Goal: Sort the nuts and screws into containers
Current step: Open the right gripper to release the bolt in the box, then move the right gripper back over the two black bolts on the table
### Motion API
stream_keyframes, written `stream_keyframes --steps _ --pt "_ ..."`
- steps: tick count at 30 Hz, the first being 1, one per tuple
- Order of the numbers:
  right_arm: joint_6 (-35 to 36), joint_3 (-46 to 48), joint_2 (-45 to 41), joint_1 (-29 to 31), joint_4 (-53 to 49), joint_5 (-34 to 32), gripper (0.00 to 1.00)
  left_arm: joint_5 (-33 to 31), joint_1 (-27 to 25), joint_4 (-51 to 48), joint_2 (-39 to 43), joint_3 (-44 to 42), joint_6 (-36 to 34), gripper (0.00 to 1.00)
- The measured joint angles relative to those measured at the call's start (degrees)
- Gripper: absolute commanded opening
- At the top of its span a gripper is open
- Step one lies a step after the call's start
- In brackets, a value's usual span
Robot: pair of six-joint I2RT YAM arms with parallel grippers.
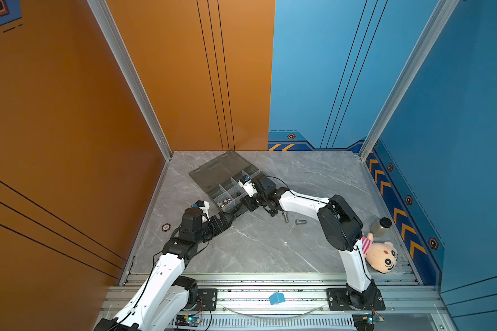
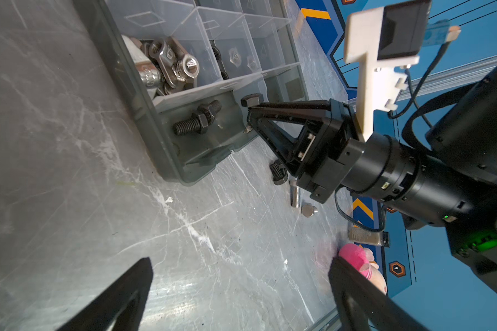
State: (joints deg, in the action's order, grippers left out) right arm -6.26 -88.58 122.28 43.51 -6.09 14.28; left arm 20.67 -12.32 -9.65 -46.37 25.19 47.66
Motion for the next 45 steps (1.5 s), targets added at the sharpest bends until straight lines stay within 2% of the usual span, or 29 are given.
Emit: stream_keyframes --steps 4,11,21,25,34,45 --pt "-0.15 -0.13 0.00 0.00 -0.02 -0.70 0.37 0.00 0.00 -0.22 0.00 0.00 0.00 0.98" --pt "-0.22 0.94 -1.62 0.00 -0.37 -1.05 0.42 0.00 0.00 -1.92 0.17 0.00 0.00 0.98" --pt "-1.66 13.42 -20.09 -1.38 1.16 -1.40 0.45 0.00 0.00 -2.19 0.31 0.00 0.00 0.98" --pt "-3.06 18.88 -24.00 -3.23 1.14 -2.54 0.46 0.00 0.00 -2.16 0.20 0.00 0.00 0.98" --pt "-5.90 28.17 -24.57 -8.59 0.66 -3.50 0.47 0.00 -0.13 -2.14 -1.07 0.22 0.00 0.98" --pt "-8.41 31.28 -23.52 -9.03 1.20 -0.63 0.47 0.00 -0.57 -1.86 -2.19 0.55 0.02 0.98"
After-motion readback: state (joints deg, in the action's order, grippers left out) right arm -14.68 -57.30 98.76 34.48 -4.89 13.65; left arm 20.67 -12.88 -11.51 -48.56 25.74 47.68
